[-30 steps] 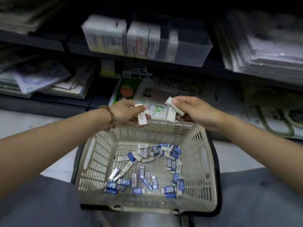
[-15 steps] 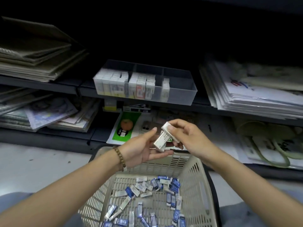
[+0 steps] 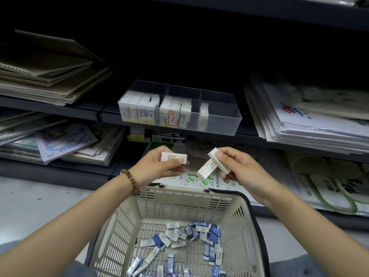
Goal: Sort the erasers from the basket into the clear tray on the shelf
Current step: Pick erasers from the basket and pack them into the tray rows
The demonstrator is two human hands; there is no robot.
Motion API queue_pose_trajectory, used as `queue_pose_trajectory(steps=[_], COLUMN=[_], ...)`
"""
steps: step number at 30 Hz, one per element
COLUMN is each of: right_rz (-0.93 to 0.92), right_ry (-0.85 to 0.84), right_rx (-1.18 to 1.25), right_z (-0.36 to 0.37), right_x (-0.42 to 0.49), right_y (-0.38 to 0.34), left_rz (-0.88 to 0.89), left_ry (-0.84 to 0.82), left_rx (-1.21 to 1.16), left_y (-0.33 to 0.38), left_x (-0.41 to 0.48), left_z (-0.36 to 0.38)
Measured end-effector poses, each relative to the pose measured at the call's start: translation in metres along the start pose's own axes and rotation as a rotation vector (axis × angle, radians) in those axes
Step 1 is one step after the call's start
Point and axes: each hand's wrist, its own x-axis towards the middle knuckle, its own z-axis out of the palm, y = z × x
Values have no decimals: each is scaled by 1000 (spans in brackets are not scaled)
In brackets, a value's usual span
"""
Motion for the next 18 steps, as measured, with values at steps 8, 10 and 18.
queue_pose_trajectory(steps=[8,10,18], right_rz=[0,-3,-31], right_ry=[-34,-34,-23], right_rx=[-44,-41,-15], right_z=[9,11,16], right_x=[-1,-1,-1], right_y=[-1,0,2], left_rz=[-104,-146,-171], left_ry=[-139,-215,-245], left_rx=[110,103,9], left_y=[-4,-6,-5], left_x=[-3,-4,-3], left_z=[18,23,29])
